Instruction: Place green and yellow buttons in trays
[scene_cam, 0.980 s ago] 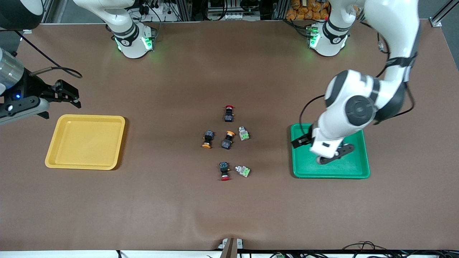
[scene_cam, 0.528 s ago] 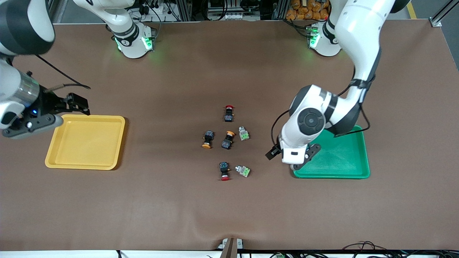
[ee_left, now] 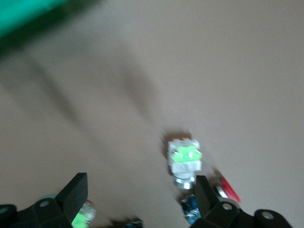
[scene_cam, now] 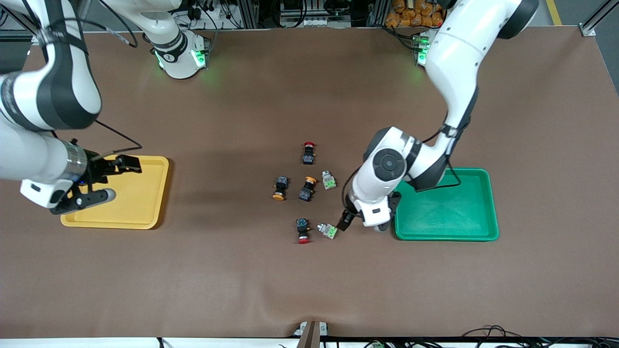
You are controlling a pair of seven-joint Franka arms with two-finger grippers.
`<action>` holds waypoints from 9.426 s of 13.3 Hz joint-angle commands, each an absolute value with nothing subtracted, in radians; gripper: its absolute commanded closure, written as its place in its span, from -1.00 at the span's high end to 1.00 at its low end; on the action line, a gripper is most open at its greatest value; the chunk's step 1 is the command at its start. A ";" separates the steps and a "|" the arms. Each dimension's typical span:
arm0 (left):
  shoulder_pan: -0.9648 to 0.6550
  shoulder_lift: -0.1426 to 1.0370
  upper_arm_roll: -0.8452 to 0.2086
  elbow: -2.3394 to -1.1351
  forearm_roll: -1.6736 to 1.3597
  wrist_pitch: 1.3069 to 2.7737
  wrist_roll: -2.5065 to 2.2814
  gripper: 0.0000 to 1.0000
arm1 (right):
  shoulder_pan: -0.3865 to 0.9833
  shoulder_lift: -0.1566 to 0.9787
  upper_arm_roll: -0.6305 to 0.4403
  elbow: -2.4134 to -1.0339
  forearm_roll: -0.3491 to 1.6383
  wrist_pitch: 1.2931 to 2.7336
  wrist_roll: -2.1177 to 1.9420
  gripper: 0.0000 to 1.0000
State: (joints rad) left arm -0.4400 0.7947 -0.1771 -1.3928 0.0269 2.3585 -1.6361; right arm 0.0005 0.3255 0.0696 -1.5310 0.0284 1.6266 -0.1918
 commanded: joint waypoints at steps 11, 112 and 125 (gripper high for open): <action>-0.476 0.974 -0.167 -1.273 0.043 2.600 -1.674 1.00 | 0.031 0.502 0.081 -1.499 0.245 1.734 0.018 1.00; -0.296 0.859 -0.485 -1.546 0.428 2.330 -1.252 0.83 | 0.052 0.647 -0.112 -1.354 0.090 1.448 -0.120 0.00; -0.224 0.789 -0.497 -1.556 0.430 2.176 -1.100 -1.00 | 0.577 0.580 -0.604 -1.634 0.517 1.640 -0.037 -0.13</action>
